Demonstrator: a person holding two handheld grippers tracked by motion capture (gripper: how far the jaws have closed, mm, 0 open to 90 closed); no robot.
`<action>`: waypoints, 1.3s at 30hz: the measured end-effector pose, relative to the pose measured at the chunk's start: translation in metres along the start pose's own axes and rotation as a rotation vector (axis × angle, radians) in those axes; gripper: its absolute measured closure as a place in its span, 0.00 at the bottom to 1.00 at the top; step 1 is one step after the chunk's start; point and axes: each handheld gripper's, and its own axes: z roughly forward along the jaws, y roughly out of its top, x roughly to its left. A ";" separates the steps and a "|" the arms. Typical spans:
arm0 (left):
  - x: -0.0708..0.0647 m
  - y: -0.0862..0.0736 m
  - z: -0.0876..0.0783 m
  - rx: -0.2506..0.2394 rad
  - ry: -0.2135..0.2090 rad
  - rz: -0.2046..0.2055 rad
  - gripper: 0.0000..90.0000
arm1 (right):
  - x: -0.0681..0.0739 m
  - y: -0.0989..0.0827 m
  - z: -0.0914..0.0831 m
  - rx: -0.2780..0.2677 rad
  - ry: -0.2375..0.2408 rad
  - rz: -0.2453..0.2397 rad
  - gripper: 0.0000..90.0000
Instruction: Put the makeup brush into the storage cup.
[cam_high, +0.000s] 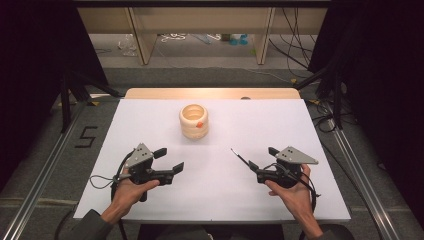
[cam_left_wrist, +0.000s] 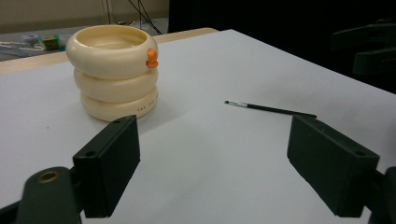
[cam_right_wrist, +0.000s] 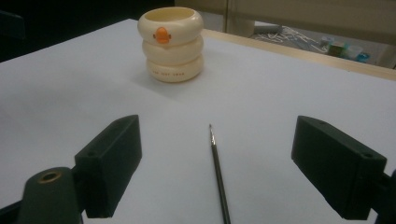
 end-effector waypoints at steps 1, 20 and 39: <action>0.000 0.000 0.000 0.002 -0.001 0.010 0.19 | 0.000 0.001 0.000 0.012 0.004 -0.001 0.19; 0.000 0.000 0.001 0.009 -0.003 0.008 0.19 | -0.012 0.016 0.014 0.180 0.065 -0.087 0.25; 0.000 -0.001 0.001 0.010 -0.001 0.008 0.19 | -0.023 0.030 0.047 0.341 0.101 -0.109 0.32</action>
